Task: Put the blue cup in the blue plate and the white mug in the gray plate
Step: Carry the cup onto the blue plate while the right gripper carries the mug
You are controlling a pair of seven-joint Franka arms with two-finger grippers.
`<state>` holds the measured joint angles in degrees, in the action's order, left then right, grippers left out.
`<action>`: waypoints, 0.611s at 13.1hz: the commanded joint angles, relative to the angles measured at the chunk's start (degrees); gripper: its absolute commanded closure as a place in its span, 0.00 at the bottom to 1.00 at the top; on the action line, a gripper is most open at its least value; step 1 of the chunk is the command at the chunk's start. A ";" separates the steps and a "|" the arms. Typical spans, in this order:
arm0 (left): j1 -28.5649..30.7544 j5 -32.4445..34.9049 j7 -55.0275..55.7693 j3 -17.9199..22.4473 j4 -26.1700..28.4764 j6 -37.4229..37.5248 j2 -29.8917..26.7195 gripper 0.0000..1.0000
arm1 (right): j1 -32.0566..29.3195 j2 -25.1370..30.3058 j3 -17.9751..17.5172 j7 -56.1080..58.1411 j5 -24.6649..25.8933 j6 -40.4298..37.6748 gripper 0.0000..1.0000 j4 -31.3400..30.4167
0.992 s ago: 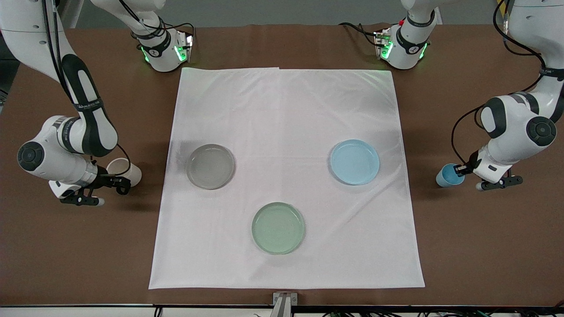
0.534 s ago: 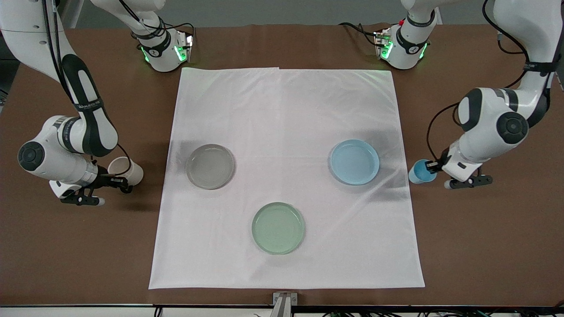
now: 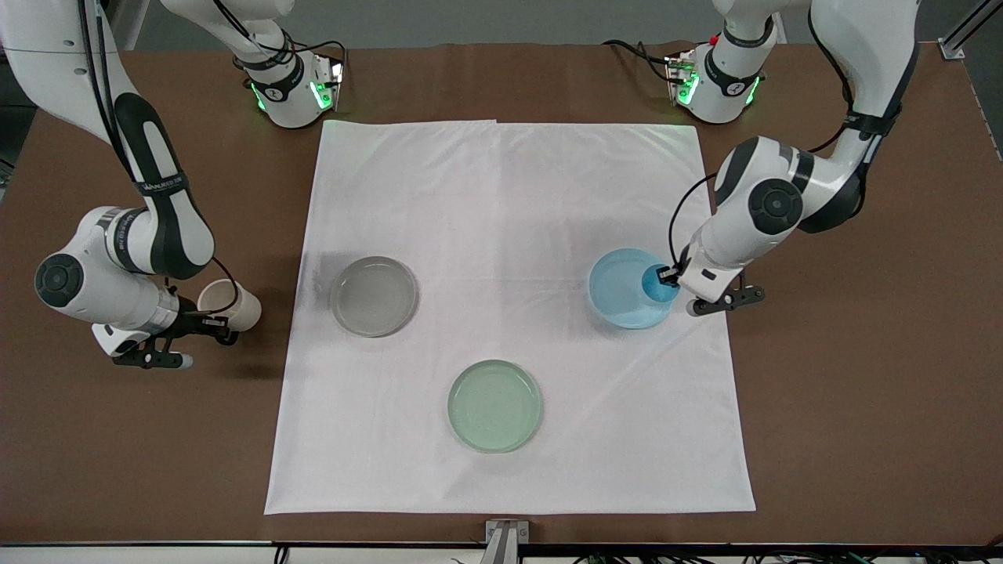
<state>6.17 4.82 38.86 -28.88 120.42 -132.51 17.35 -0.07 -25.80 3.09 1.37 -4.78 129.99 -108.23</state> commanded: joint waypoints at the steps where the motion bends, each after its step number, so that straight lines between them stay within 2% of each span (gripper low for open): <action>1: 0.16 0.71 1.74 -0.04 -0.19 -2.75 3.12 1.00 | 5.67 2.60 -0.63 -9.33 -2.33 -3.33 1.00 0.56; 3: 0.16 0.71 2.71 -0.04 -0.45 -3.46 4.27 0.94 | 9.81 2.51 -1.16 -12.52 -4.53 -2.90 1.00 0.47; 4: 0.16 0.71 2.80 0.05 -0.53 -3.46 4.36 0.71 | 11.57 2.51 -1.16 -13.58 -6.28 -2.37 1.00 0.30; 5: 0.25 0.71 2.80 0.05 -0.54 -3.46 4.36 0.31 | 13.50 2.51 -1.16 -15.07 -6.56 -1.67 1.00 0.12; 6: 0.59 0.71 2.71 0.05 -0.97 -3.37 4.02 0.00 | 15.00 2.43 -1.16 -17.17 -6.56 -1.40 1.00 0.03; 8: 0.77 0.71 2.71 0.05 -3.60 -1.28 2.62 0.00 | 17.38 2.34 -1.07 -19.21 -6.47 -0.88 1.00 0.03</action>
<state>6.60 4.82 40.45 -28.57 119.10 -135.88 21.81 15.68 -24.24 1.51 -16.16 -10.10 128.12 -107.11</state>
